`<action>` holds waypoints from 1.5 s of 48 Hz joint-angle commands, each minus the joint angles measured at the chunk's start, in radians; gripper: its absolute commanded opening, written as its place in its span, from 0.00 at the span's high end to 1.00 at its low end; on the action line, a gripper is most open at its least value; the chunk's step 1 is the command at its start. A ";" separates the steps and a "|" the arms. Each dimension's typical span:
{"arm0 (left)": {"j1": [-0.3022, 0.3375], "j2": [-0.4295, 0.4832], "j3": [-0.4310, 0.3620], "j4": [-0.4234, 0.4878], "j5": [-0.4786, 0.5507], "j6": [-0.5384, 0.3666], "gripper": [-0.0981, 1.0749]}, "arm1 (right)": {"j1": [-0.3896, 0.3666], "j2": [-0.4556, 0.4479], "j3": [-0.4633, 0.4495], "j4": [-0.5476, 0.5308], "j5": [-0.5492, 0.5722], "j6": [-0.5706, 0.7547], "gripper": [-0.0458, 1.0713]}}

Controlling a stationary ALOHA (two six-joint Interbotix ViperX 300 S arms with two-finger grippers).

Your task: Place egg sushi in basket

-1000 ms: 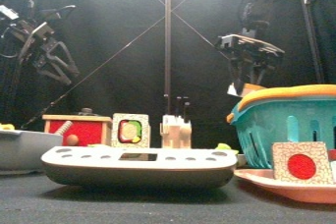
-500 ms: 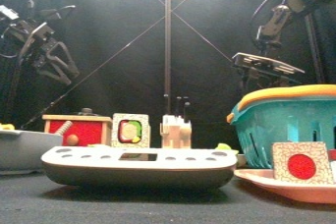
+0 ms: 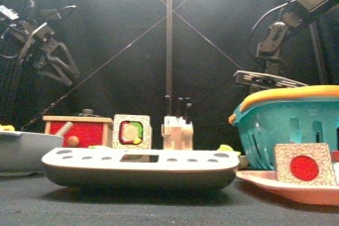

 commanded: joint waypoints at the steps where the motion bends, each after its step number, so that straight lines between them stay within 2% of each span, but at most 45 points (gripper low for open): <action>1: 0.002 0.002 -0.009 0.005 -0.005 0.002 0.15 | -0.015 -0.012 0.000 0.009 -0.018 0.005 0.32; 10: 0.002 0.002 -0.003 0.015 -0.006 0.002 0.15 | -0.028 -0.011 0.028 0.043 -0.072 0.003 0.23; 24: 0.002 0.002 -0.006 0.015 -0.006 0.002 0.15 | -0.029 -0.009 0.034 0.052 -0.066 0.000 0.08; 39: 0.002 0.002 -0.006 0.015 -0.006 0.002 0.15 | -0.011 -0.011 0.009 0.049 -0.051 -0.008 0.07; 49: 0.002 0.002 -0.008 0.015 -0.006 0.002 0.15 | -0.002 -0.017 -0.029 0.028 0.043 -0.009 0.07; 59: 0.002 0.002 -0.009 0.015 -0.008 0.002 0.15 | 0.054 -0.018 -0.061 -0.003 0.163 -0.011 0.07; 72: -0.003 0.002 -0.014 0.015 -0.008 0.000 0.15 | 0.106 -0.017 -0.046 -0.012 0.170 -0.014 0.07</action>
